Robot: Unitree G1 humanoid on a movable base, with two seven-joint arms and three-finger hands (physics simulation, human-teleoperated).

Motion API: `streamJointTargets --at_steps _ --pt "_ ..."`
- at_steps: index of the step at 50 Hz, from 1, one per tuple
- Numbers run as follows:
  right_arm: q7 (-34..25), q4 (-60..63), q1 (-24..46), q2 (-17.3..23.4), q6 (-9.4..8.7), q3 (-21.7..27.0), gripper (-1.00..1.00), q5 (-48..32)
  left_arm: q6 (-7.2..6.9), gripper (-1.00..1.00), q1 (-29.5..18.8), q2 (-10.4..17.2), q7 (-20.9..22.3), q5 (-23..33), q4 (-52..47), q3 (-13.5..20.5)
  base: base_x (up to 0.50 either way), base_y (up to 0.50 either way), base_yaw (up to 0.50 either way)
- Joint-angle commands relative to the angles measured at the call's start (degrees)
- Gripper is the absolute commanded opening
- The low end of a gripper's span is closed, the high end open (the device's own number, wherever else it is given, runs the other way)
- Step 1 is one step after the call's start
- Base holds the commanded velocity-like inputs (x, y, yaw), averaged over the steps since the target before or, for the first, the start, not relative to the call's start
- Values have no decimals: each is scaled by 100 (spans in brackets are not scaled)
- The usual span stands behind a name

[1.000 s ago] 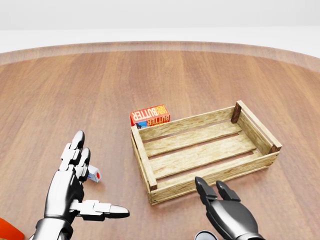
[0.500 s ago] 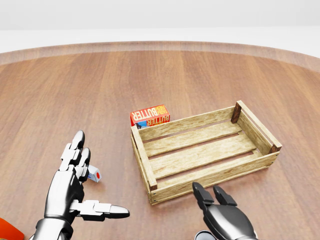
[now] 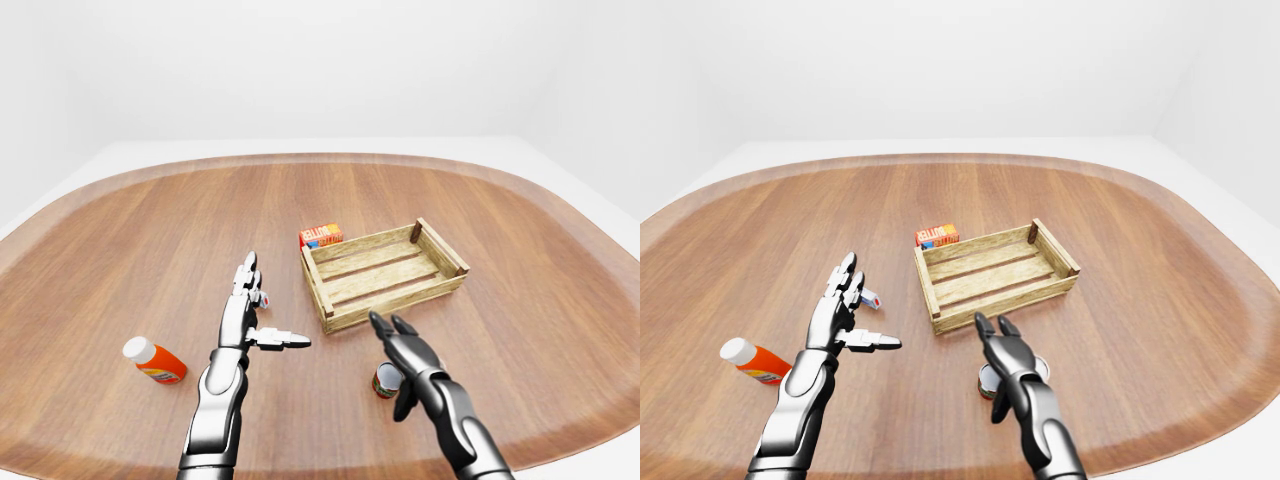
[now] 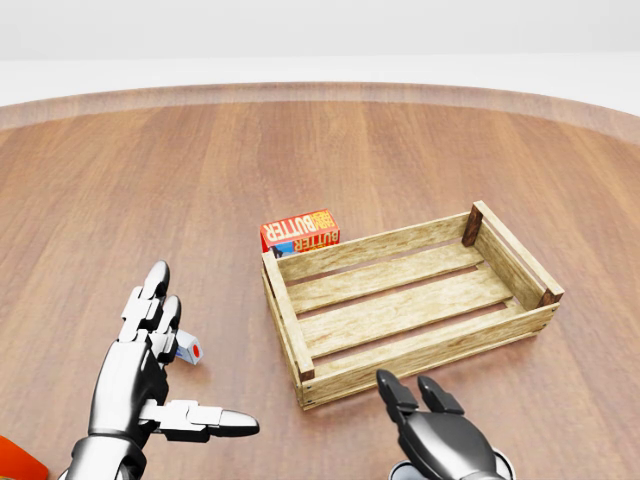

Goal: Pick up the tomato sauce, and put it in the wooden tray.

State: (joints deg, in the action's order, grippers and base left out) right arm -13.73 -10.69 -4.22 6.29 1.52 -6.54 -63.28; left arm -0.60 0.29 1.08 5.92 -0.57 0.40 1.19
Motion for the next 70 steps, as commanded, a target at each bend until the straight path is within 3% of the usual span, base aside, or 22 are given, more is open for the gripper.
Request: streamJointTargets --at_steps 1,27,41,42,43,44,70 --pt "73 -202 69 -10 21 -44 100 -9 0 100 -6 2 2 -9 9 5 0 0 0" --pt "503 -1084 241 3 137 -120 100 44 8 100 -8 3 4 1 17 5 0 0 0" --pt "425 -1104 258 -7 110 -131 100 74 5 100 1 3 14 6 2 -2 0 0 0" --pt "322 -1062 226 -1 145 -138 94 118 6 100 5 3 14 6 0 -2 0 0 0" --pt "258 -1040 213 -10 151 -118 -73 185 5 100 7 2 16 5 -4 -2 0 0 0" --pt "185 -1028 202 -13 152 -109 -100 238 4 100 7 2 16 5 -5 -2 0 0 0" --pt "275 -1131 243 10 209 -131 -100 172 33 100 -10 1 8 13 36 -2 0 0 0"
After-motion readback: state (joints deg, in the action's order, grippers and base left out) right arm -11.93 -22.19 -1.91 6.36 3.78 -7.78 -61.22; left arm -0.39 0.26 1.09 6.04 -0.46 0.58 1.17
